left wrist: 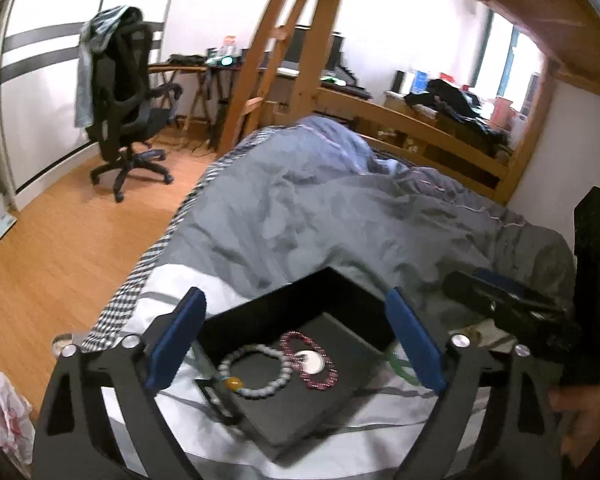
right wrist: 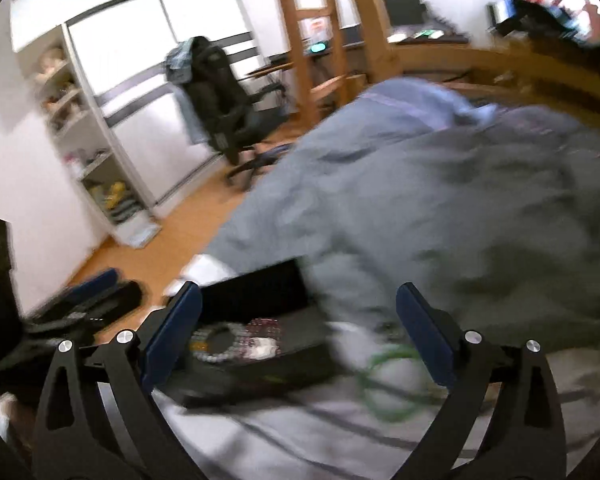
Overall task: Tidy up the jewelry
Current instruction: 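Return the right tool to the jewelry and grasp the dark bead bracelet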
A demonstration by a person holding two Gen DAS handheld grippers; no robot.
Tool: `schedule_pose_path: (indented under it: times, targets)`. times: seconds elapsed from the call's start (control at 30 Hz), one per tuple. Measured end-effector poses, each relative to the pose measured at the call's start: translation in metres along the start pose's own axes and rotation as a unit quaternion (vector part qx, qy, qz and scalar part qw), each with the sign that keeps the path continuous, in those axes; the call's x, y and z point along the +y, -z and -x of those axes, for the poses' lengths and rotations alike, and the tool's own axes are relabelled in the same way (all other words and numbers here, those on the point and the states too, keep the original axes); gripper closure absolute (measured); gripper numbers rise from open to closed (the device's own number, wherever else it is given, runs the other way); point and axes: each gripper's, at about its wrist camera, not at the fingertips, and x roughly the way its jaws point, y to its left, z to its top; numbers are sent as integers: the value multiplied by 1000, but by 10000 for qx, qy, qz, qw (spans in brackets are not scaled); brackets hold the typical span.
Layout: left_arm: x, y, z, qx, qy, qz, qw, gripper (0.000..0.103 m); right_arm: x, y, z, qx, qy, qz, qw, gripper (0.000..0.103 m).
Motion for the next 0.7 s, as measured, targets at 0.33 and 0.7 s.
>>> schedule_pose_path:
  times: [0.33, 0.7]
  targets:
    - [-85, 26, -18, 305, 437, -1004, 9935, 6, -84, 22, 34, 50, 1180, -42, 9930, 4]
    - [-140, 70, -60, 1057, 862, -2269, 9643, 21, -131, 69, -7, 797, 1080, -539, 9895, 16]
